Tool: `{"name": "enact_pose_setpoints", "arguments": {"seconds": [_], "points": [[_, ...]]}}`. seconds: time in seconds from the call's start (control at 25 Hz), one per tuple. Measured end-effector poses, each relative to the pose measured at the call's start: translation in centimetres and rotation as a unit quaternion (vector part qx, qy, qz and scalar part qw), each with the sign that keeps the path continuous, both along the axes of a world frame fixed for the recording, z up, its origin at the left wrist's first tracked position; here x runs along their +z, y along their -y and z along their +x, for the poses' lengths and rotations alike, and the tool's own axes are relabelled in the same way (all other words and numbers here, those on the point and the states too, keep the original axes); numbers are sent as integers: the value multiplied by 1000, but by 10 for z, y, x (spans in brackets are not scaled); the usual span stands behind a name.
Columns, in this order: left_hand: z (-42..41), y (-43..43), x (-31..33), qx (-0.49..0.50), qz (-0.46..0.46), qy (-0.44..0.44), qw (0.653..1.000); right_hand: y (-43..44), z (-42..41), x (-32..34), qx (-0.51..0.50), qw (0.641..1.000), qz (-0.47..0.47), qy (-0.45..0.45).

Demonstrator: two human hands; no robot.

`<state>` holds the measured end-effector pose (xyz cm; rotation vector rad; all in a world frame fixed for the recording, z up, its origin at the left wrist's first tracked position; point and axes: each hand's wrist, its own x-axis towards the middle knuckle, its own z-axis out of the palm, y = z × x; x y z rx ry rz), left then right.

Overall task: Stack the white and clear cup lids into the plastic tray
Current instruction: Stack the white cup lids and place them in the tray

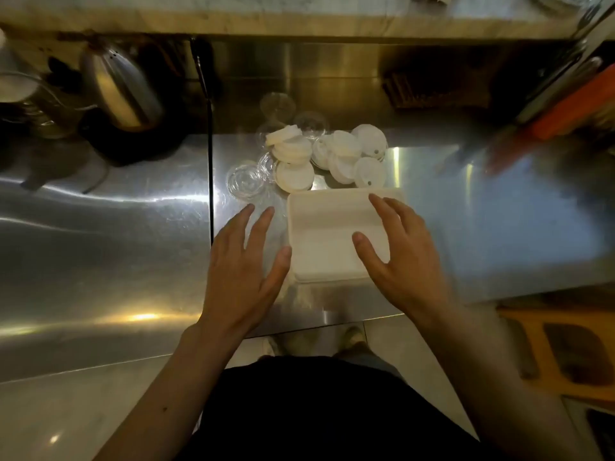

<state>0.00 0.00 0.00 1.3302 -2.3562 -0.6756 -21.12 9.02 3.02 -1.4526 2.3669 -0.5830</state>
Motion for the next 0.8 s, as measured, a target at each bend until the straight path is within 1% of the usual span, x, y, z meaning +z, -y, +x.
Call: {"name": "enact_pose_setpoints", "arguments": {"seconds": [0.12,0.24,0.4,0.52,0.64,0.8], "points": [[3,11,-4,-15,-8,8,1000,6,6,-1,-11,1000,-8,-19],[-3,16,-10,-20,2,16,1000,6,5,-6,-16,1000,-2,-18],[-22,22,-16,-14,11,11,1000,12,-17,-16,-1,999,-23,-29],[-44,22,-17,12,20,16,1000,18,-41,-25,17,999,-37,-25],[-68,24,-18,46,25,26,998,30,-75,-33,43,998,-31,-26],[-100,27,-22,86,30,33,995,44,-116,-40,70,997,-28,8]]}}
